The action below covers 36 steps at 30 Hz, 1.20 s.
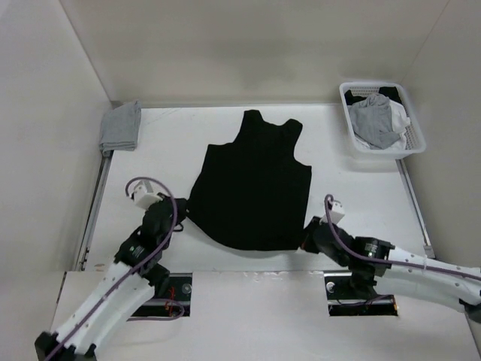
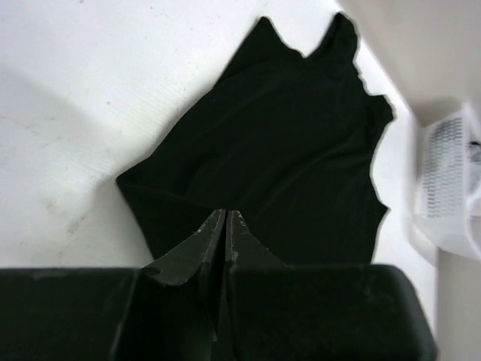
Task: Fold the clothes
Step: Fold the tank top
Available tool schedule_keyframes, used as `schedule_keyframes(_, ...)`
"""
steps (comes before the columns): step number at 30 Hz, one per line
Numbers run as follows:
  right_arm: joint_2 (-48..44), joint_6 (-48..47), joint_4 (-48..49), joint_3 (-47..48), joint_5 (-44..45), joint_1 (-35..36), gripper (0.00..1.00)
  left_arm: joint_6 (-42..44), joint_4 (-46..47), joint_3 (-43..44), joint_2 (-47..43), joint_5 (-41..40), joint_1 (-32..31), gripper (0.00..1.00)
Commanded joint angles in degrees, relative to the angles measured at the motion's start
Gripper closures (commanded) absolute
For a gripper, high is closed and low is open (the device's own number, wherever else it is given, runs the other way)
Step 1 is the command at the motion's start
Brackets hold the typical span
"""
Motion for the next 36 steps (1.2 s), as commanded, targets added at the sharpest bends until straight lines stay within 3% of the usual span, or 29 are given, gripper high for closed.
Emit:
schedule_keyframes(1,3.21,-11.57,12.63,4.23,-2.26,-13.89,1.00,4.22,24.40,3.55,15.67,0.03,2.35,0.98)
schedule_keyframes(4,9.52,-19.85,22.21,8.78,-12.08,-32.59,1.00,6.60,37.25,12.59,34.38,2.75,7.09,0.98)
schedule_keyframes(8,24.36,-22.86,33.30,17.92,-21.68,-49.77,1.00,6.87,44.40,30.59,57.59,5.31,11.49,0.98)
schedule_keyframes(15,55.48,-23.21,37.11,42.96,-27.58,-62.54,1.00,10.12,36.25,72.07,92.24,8.91,13.43,0.95)
schedule_keyframes(16,59.70,-23.12,36.58,46.82,-27.59,-63.42,0.98,10.29,34.58,76.48,95.93,9.26,13.61,0.91)
schedule_keyframes(18,67.26,-23.12,34.05,54.56,-28.46,-64.40,0.84,10.38,31.76,82.30,101.05,11.54,14.22,0.80)
schedule_keyframes(21,71.77,-23.82,28.85,60.22,-27.86,-64.22,0.62,9.42,32.35,77.69,99.42,12.43,15.45,0.68)
schedule_keyframes(23,71.08,-24.79,29.45,58.74,-27.68,-64.05,0.58,9.07,36.03,69.71,95.12,11.73,16.15,0.68)
schedule_keyframes(26,66.27,-25.41,31.47,51.46,-26.19,-61.42,0.58,6.61,43.50,51.10,84.93,11.03,16.77,0.69)
schedule_keyframes(28,61.00,-26.02,34.63,43.92,-24.52,-58.79,0.67,5.12,47.90,38.79,79.21,10.85,16.51,0.70)
schedule_keyframes(31,52.82,-25.67,39.99,31.96,-22.94,-54.40,0.94,3.45,52.56,25.32,74.27,11.99,16.86,0.69)
schedule_keyframes(33,48.34,-25.24,42.81,25.45,-22.50,-51.58,0.99,1.87,54.76,20.55,73.39,15.40,17.74,0.66)
schedule_keyframes(36,43.06,-24.36,44.13,18.93,-22.32,-49.38,0.98,-1.82,59.59,16.68,73.82,22.08,18.79,0.61)
